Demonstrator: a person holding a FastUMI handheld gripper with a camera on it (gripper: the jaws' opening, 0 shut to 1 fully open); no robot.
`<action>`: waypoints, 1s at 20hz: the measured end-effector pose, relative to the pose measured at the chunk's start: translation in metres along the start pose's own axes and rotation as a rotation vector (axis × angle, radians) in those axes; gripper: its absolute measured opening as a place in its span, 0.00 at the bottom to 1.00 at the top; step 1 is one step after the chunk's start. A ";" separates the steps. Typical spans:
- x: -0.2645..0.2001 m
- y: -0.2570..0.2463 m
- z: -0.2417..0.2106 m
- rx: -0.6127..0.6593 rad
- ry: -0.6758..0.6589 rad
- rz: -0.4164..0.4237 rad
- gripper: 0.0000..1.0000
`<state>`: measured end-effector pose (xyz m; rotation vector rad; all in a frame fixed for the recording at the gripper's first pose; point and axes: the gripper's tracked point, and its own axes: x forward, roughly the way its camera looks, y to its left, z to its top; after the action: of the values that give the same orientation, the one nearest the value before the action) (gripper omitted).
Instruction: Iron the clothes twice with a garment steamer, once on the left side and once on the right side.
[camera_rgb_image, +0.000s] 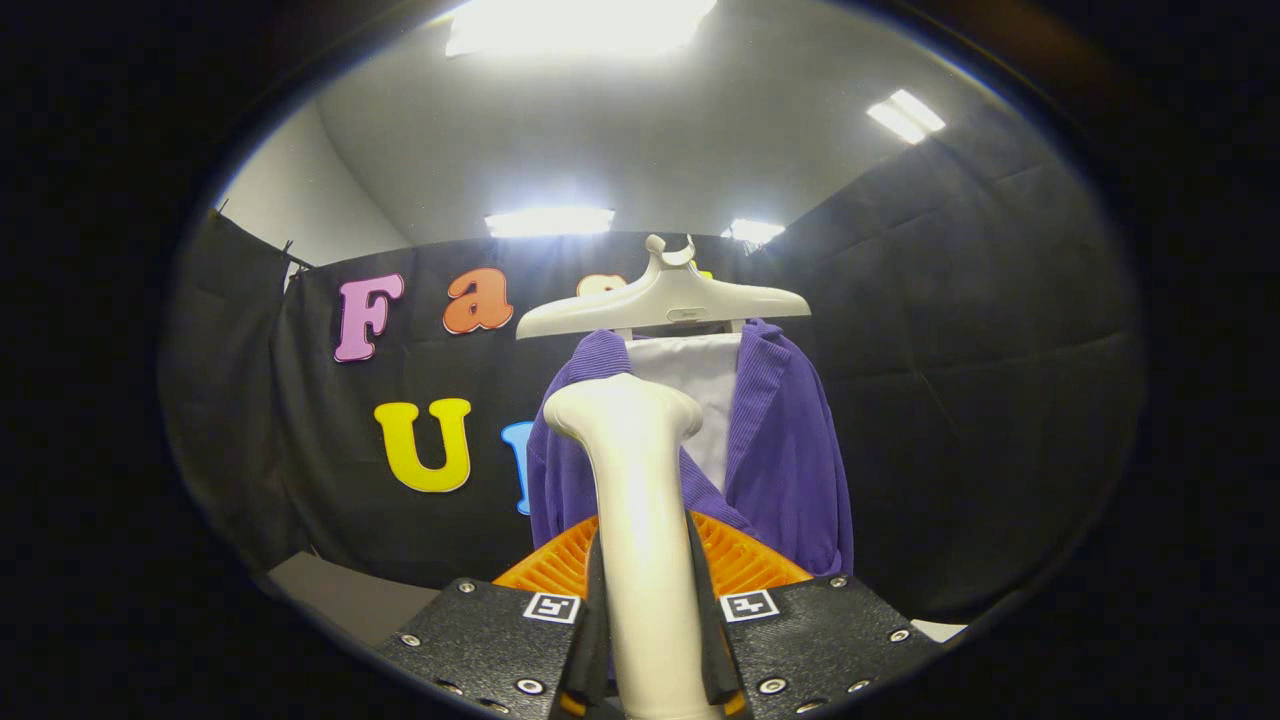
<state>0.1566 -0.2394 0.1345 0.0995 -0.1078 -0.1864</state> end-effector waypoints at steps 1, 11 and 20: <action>0.006 0.001 -0.003 0.011 -0.005 -0.003 0.36; 0.032 -0.002 -0.077 -0.009 0.085 -0.014 0.36; 0.001 -0.015 -0.178 -0.038 0.242 -0.013 0.36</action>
<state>0.1758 -0.2390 -0.0431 0.0846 0.1370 -0.1883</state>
